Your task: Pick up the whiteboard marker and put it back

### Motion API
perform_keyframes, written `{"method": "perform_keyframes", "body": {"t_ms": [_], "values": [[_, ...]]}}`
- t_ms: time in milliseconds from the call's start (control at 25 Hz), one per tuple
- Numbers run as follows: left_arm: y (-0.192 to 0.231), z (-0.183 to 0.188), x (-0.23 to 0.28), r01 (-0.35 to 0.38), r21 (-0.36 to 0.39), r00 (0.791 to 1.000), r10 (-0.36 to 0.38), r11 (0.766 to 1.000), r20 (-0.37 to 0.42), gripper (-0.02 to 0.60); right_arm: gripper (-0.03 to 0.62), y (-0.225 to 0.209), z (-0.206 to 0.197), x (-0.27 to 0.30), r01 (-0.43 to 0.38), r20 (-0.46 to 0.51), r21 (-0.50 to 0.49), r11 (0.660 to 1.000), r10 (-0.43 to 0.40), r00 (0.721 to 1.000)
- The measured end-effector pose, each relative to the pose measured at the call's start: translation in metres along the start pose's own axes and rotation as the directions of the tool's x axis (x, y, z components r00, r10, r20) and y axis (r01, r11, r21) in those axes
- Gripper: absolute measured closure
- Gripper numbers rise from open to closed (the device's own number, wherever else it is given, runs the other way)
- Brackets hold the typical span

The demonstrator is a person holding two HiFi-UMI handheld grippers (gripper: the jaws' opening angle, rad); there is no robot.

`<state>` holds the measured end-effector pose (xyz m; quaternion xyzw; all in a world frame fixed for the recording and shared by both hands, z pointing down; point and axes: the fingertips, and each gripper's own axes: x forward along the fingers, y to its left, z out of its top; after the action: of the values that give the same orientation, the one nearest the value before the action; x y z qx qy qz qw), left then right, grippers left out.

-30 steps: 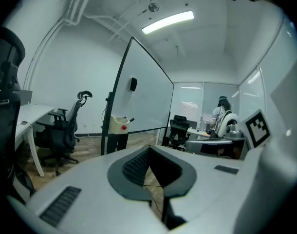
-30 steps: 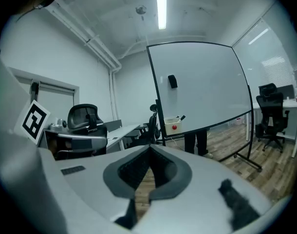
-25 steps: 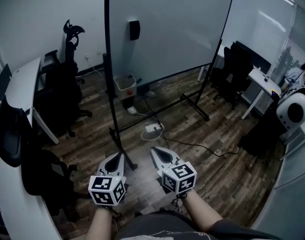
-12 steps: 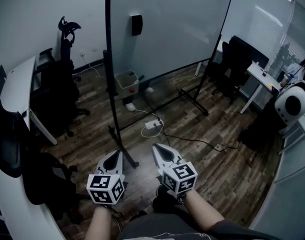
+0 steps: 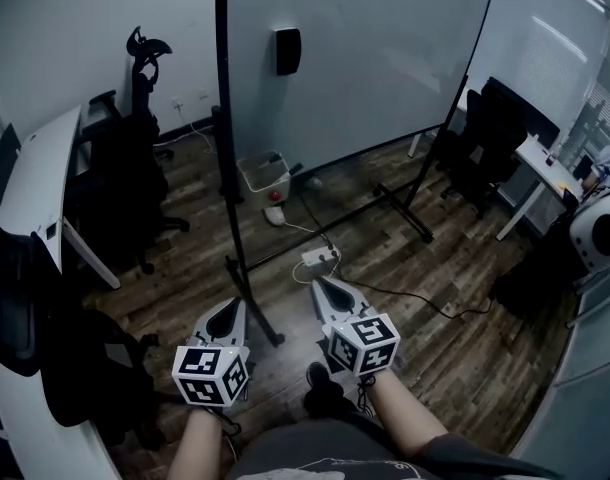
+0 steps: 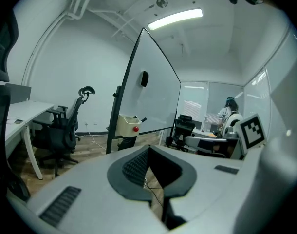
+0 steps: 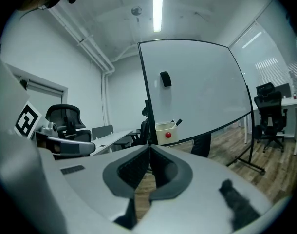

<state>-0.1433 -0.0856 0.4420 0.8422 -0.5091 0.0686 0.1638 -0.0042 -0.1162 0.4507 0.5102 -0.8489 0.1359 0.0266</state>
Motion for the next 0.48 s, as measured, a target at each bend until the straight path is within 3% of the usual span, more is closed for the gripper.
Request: {"method": "perform_keyframes", "body": {"t_ms": [480], "values": [[0.012,0.042,0.11,-0.063,-0.001,0.998,0.063,0.998,0.004,0.569,0.569,-0.091,0.039,0.087,-0.058,-0.005,0.039,0.998,0.058,0.998]]}}
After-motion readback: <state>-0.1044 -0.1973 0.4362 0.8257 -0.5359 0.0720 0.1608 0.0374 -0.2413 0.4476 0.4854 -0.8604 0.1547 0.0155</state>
